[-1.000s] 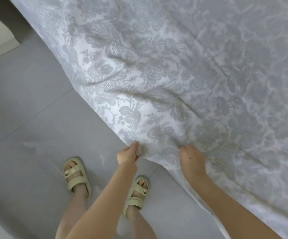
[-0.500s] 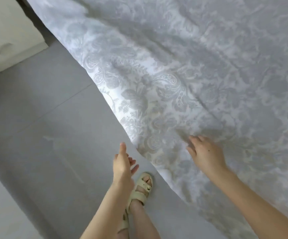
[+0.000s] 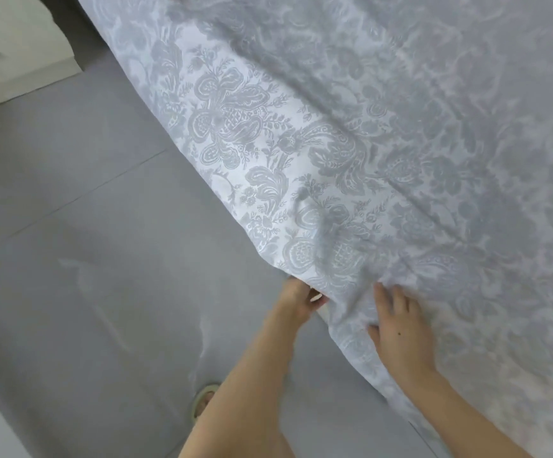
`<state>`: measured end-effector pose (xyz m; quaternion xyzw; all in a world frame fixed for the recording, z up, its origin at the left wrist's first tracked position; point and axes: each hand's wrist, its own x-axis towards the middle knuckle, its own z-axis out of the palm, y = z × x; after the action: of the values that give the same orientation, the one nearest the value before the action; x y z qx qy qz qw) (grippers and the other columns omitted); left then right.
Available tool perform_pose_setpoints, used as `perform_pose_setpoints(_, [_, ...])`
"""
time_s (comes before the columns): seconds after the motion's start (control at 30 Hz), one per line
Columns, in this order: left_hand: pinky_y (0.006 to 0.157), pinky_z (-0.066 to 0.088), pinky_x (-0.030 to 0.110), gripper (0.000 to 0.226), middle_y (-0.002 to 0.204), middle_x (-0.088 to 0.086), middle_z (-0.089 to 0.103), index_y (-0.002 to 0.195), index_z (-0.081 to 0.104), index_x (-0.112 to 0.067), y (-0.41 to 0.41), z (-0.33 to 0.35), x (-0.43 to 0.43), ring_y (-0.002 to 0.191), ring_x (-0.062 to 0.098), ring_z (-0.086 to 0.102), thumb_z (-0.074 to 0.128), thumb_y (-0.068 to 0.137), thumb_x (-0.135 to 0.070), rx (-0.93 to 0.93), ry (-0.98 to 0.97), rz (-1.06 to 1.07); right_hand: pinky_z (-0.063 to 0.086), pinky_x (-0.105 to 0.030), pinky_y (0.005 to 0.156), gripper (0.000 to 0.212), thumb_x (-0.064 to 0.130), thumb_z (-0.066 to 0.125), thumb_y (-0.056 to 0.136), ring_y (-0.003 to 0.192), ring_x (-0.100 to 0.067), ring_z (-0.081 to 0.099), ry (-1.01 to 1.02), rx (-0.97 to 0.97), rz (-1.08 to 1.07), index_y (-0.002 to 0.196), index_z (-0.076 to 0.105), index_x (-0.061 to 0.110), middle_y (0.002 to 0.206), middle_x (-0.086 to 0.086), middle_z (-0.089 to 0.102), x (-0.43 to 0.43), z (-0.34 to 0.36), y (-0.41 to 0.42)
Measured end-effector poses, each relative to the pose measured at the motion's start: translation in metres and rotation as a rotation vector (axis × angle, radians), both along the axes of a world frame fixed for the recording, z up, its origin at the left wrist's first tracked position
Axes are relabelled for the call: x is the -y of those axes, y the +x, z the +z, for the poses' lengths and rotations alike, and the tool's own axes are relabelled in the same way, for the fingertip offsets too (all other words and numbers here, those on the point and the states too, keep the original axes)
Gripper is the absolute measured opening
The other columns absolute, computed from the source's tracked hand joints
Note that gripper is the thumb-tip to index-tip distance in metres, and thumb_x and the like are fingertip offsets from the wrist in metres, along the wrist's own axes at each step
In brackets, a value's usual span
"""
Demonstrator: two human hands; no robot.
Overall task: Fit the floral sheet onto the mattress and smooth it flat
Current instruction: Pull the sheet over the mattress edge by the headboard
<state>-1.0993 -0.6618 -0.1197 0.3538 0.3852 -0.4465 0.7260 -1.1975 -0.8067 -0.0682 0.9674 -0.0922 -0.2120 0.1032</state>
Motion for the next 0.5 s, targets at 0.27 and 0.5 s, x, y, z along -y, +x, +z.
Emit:
perform_pose_setpoints(0.27, [0.046, 0.029, 0.025, 0.027, 0.054, 0.005, 0.039, 0.062, 0.045, -0.009, -0.056, 0.045, -0.046, 0.045, 0.016, 0.033, 0.060, 0.083, -0.002, -0.026, 0.368, 0.121, 0.050, -0.036, 0.084, 0.059, 0.025, 0.056, 0.092, 0.124, -0.032, 0.043, 0.086, -0.025, -0.076, 0.146, 0.033, 0.014, 0.146, -0.013, 0.036, -0.001, 0.017, 0.000])
perform_pose_setpoints(0.5, [0.048, 0.032, 0.023, 0.031, 0.048, -0.002, 0.041, 0.065, 0.045, -0.011, -0.121, 0.155, -0.109, 0.042, 0.010, 0.036, 0.071, 0.082, -0.014, 0.244, 0.392, 0.166, 0.045, -0.038, 0.096, 0.052, 0.025, 0.057, 0.091, 0.127, -0.026, 0.045, 0.301, 0.043, -0.179, 0.140, 0.044, 0.013, 0.141, -0.005, 0.047, -0.002, 0.044, -0.017])
